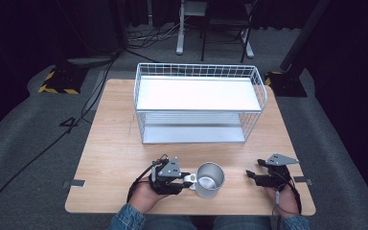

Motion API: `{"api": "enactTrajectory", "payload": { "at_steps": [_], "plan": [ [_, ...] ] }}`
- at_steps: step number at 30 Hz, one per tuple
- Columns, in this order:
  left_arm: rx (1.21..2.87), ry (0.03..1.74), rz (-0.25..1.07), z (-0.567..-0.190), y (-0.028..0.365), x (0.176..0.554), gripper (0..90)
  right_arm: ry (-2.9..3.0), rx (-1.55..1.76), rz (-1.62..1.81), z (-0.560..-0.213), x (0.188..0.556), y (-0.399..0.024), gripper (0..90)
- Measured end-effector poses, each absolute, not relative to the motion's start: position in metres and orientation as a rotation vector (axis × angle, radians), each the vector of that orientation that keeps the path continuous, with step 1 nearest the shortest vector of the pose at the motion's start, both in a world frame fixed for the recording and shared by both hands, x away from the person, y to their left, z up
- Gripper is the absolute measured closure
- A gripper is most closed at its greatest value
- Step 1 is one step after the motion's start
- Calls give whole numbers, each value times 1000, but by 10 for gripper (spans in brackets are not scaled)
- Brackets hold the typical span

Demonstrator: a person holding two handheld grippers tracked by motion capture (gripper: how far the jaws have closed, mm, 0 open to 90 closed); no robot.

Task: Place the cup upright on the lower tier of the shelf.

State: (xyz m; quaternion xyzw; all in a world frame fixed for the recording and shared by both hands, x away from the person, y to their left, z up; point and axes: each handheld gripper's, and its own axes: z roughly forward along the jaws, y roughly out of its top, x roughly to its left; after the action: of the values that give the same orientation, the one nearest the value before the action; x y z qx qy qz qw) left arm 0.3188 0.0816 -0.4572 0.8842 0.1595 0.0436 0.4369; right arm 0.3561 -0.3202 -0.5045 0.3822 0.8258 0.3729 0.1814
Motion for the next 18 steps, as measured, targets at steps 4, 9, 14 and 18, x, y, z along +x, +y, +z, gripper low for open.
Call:
{"api": "enactTrajectory", "payload": {
  "at_steps": [4, 9, 14, 18],
  "plan": [
    [2206, 392, 103, -457, 78, 318, 680, 2333, 1080, 1053, -504, 356, -320, 285],
    [2196, 369, 95, -454, 70, 317, 644, 2332, 1084, 1053, -505, 356, -320, 283],
    [2218, 327, 116, -454, 64, 313, 709, 2329, 1086, 1052, -505, 356, -320, 283],
    [2203, 328, 132, -454, 64, 312, 713, 2329, 1087, 1052, -504, 356, -320, 283]
  ]
}}
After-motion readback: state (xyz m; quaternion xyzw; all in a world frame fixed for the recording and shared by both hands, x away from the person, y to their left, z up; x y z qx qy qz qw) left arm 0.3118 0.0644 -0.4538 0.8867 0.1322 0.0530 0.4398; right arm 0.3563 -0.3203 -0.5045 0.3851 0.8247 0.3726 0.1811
